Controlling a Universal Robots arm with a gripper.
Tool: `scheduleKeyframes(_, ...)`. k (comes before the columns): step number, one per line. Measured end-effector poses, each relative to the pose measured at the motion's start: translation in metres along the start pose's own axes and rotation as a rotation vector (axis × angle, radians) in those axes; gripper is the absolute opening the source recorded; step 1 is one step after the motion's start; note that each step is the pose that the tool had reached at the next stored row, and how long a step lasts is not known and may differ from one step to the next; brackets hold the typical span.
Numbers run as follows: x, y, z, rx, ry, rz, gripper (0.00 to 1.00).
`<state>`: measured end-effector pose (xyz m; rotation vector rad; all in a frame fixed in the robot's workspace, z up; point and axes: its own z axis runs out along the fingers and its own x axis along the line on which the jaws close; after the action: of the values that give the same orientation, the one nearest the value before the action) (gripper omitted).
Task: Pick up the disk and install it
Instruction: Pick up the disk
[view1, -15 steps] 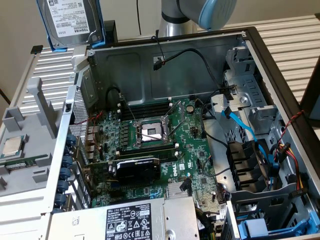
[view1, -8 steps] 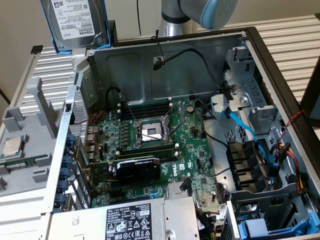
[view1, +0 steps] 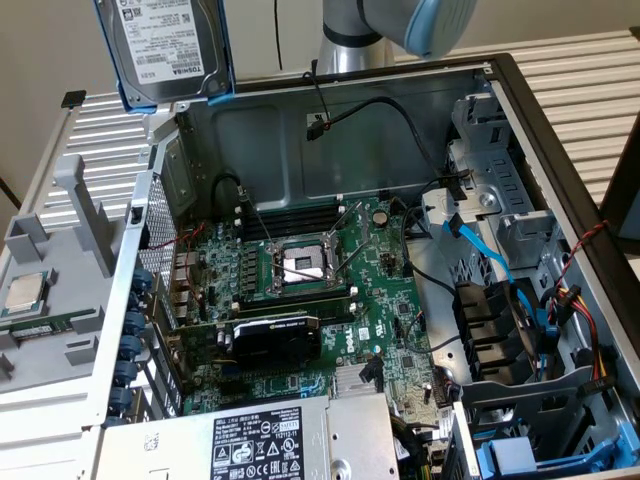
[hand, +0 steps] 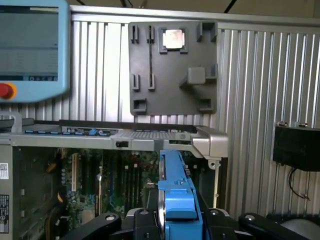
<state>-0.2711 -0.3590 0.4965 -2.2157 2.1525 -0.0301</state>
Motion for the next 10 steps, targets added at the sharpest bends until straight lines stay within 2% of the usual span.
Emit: scheduleKeyframes(10,0.013,-0.0196,0.0007,-0.0028,-0.0028,0.0,0.37)
